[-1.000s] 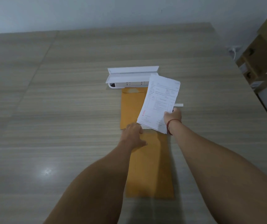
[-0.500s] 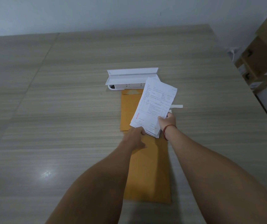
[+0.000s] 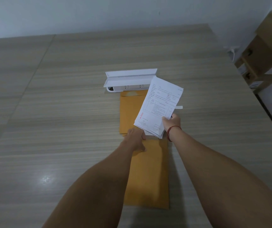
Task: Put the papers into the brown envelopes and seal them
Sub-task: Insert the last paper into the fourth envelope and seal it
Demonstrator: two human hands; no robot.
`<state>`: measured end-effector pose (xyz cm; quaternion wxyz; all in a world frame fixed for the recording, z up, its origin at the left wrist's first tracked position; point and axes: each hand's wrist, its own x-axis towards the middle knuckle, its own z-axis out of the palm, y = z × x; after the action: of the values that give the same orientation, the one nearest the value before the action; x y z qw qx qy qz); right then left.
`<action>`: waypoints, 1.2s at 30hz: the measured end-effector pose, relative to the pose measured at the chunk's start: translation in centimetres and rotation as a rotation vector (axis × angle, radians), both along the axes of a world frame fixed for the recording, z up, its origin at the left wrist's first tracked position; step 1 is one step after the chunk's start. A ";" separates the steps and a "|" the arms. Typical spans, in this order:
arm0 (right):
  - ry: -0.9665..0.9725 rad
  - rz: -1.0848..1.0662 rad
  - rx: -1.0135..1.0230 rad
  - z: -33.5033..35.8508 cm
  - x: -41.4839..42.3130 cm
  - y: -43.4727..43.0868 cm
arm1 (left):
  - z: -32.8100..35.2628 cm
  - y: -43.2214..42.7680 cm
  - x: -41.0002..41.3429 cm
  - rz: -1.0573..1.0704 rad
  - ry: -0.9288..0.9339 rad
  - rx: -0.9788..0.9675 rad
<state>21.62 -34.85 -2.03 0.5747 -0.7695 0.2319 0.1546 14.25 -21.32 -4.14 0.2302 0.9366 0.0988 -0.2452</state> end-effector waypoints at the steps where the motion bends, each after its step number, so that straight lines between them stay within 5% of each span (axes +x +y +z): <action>1: 0.003 0.002 0.001 0.0 0.0 0.0 | 0.1 -0.1 0.0 -0.006 0.003 0.010; 36: -0.027 0.158 -0.017 -0.2 -0.7 -1.5 | -0.1 -0.6 0.2 -0.005 -0.131 -0.158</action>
<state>20.97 -36.39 -2.24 0.5571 -0.7923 0.1639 0.1873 14.50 -21.96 -4.21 0.3088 0.9297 0.0613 -0.1909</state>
